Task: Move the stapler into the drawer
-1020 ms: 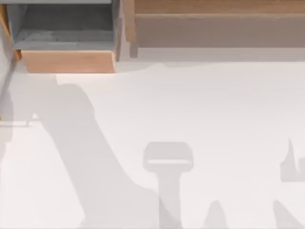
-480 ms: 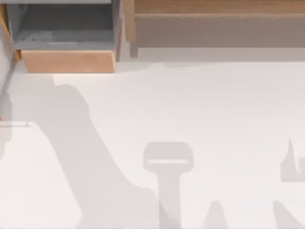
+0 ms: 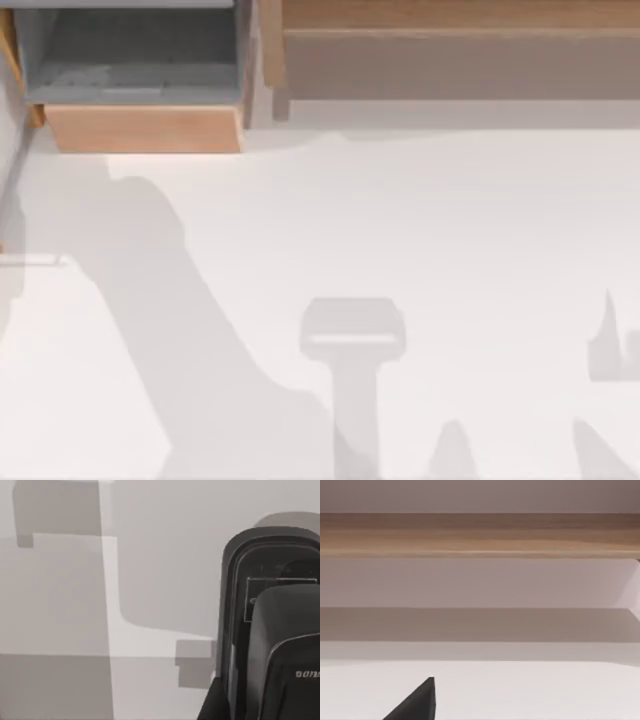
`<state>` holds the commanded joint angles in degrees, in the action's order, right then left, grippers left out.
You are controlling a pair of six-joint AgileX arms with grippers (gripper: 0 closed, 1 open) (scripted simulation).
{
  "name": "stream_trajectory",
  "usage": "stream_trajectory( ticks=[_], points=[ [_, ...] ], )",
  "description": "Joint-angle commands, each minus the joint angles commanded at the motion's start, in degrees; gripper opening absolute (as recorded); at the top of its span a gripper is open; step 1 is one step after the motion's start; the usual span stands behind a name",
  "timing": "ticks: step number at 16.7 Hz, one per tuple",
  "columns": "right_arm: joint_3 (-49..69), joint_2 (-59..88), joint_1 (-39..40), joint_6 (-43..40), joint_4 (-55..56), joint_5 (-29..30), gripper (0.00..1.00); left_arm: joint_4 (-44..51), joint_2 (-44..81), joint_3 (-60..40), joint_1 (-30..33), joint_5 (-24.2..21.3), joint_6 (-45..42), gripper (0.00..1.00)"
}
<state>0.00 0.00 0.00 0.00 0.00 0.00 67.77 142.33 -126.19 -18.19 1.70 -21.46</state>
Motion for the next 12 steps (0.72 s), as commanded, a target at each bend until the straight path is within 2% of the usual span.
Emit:
stream_trajectory(
  ticks=[8,12],
  points=[
    [0.00,0.00,0.00,0.00,0.00,0.00,1.00,1.94,0.33,-0.72,-0.13,-0.44,0.98,0.00],
    [0.00,0.00,0.00,0.00,0.00,0.00,1.00,1.94,0.33,-0.72,-0.13,-0.44,0.98,0.30]
  ],
)
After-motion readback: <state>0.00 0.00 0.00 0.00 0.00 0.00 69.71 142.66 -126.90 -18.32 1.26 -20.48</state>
